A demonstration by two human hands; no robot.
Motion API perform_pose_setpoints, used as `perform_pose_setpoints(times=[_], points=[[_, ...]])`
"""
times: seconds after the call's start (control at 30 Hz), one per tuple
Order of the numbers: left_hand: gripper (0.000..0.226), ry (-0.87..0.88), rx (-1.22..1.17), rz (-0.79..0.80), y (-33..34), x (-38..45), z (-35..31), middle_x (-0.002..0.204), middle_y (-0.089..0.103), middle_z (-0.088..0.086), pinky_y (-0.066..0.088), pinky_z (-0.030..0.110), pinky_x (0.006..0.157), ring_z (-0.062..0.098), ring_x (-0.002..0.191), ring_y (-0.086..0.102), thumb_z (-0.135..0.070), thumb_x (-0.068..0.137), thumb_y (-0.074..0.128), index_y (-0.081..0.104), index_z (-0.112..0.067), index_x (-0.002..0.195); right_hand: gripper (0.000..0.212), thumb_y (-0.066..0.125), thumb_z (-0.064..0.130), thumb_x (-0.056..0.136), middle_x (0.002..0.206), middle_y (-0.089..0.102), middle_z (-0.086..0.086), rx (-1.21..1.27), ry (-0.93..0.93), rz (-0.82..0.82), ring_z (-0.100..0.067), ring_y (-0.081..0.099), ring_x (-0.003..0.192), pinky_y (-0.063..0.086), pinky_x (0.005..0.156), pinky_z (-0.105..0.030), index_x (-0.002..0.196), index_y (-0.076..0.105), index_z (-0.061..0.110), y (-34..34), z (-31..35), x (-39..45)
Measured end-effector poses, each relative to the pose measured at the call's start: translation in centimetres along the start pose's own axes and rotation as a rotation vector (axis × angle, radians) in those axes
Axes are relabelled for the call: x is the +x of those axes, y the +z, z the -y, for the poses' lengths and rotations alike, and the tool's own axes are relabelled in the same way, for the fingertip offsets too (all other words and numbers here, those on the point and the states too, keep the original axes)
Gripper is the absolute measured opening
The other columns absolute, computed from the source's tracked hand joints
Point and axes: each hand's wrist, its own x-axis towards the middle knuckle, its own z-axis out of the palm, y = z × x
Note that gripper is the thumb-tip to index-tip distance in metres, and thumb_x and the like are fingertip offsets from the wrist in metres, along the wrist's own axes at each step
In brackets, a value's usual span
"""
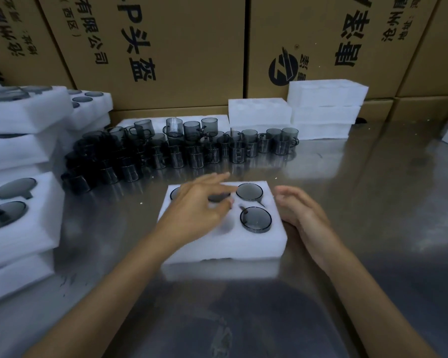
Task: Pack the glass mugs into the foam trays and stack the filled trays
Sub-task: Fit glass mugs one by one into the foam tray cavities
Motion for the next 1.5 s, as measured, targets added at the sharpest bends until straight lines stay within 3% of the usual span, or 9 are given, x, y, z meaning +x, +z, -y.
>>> perform_pose_setpoints(times=[0.1, 0.23, 0.33, 0.67, 0.83, 1.0, 1.13, 1.33, 1.5], points=[[0.055, -0.175, 0.046, -0.236, -3.1, 3.7, 3.3, 0.145, 0.052, 0.001, 0.039, 0.042, 0.11, 0.008, 0.109, 0.06, -0.026, 0.094, 0.059, 0.043, -0.037, 0.145, 0.012, 0.061, 0.017, 0.094, 0.097, 0.073, -0.01, -0.008, -0.076, -0.304, -0.036, 0.067, 0.105, 0.055, 0.091, -0.046, 0.086, 0.071, 0.02, 0.8, -1.0, 1.4], [0.074, -0.63, 0.228, -0.394, -7.1, 8.4, 11.2, 0.161, 0.018, 0.016, 0.023, 0.05, 0.115, 0.035, 0.147, 0.017, -0.022, 0.089, 0.061, 0.024, -0.01, 0.152, 0.023, 0.05, 0.012, 0.092, 0.085, 0.071, -0.005, -0.199, -0.036, -0.449, -0.035, 0.068, 0.092, 0.055, 0.088, -0.053, 0.077, 0.063, 0.023, 2.2, -1.2, 3.7], [0.087, -0.882, 0.327, -0.411, -9.1, 9.2, 16.4, 0.163, -0.002, 0.019, 0.018, 0.052, 0.116, 0.038, 0.149, 0.002, -0.028, 0.086, 0.066, 0.015, -0.008, 0.153, 0.017, 0.047, 0.025, 0.088, 0.085, 0.072, 0.002, -0.368, 0.035, -0.58, -0.028, 0.064, 0.085, 0.05, 0.081, -0.036, 0.079, 0.062, 0.024, 3.0, -1.2, 4.7], [0.087, -1.028, 0.316, -0.383, -13.5, 11.0, 22.9, 0.162, -0.006, 0.021, 0.014, 0.047, 0.121, 0.037, 0.15, 0.001, -0.03, 0.093, 0.062, 0.007, -0.003, 0.155, 0.022, 0.044, 0.028, 0.092, 0.084, 0.069, 0.004, -0.528, 0.035, -0.65, -0.026, 0.058, 0.081, 0.041, 0.078, -0.034, 0.091, 0.065, 0.022, 3.2, -1.4, 5.2], [0.044, -0.959, 0.316, -0.498, -13.3, 10.5, 24.0, 0.132, 0.049, 0.032, 0.045, 0.054, 0.103, 0.051, 0.121, 0.049, -0.011, 0.087, 0.061, 0.052, 0.007, 0.126, 0.021, 0.045, 0.028, 0.091, 0.085, 0.068, 0.003, -0.53, 0.028, -0.648, -0.027, 0.057, 0.081, 0.041, 0.077, -0.034, 0.092, 0.066, 0.023, 3.2, -1.4, 5.3], [0.028, -0.772, 0.26, -0.737, -11.3, 10.1, 20.5, 0.135, 0.044, 0.03, 0.04, 0.049, 0.107, 0.049, 0.12, 0.047, -0.011, 0.093, 0.057, 0.057, 0.002, 0.118, 0.02, 0.047, 0.028, 0.09, 0.079, 0.063, 0.005, -0.516, 0.039, -0.65, -0.025, 0.052, 0.079, 0.039, 0.078, -0.033, 0.09, 0.066, 0.023, 3.1, -1.3, 5.2], [0.017, -0.411, 0.098, -0.723, -8.8, 9.3, 15.7, 0.112, 0.064, 0.018, 0.045, 0.038, 0.098, 0.034, 0.105, 0.06, -0.012, 0.089, 0.067, 0.063, -0.003, 0.104, 0.019, 0.047, 0.028, 0.089, 0.081, 0.066, 0.008, -0.478, 0.028, -0.625, -0.023, 0.054, 0.08, 0.038, 0.077, -0.032, 0.09, 0.066, 0.026, 3.0, -1.3, 5.0], [0.057, -0.078, -0.539, -0.243, -5.1, 4.0, 5.8, 0.105, 0.073, -0.008, 0.053, 0.019, 0.083, 0.006, 0.099, 0.068, -0.005, 0.077, 0.081, 0.048, -0.032, 0.114, 0.024, 0.053, 0.008, 0.095, 0.077, 0.068, 0.008, -0.062, -0.141, -0.445, -0.013, 0.059, 0.075, 0.047, 0.062, -0.019, 0.083, 0.063, 0.026, 2.2, -0.7, 4.1], [0.063, -0.024, -0.616, 0.066, -4.6, 0.8, 1.0, 0.113, 0.073, -0.008, 0.051, 0.016, 0.087, 0.01, 0.106, 0.069, -0.015, 0.063, 0.085, 0.055, -0.021, 0.118, 0.027, 0.062, 0.014, 0.088, 0.113, 0.07, 0.014, 0.018, -0.259, -0.071, 0.002, 0.063, 0.103, 0.044, 0.077, -0.004, 0.111, 0.07, 0.027, 2.1, 3.3, 1.8]])
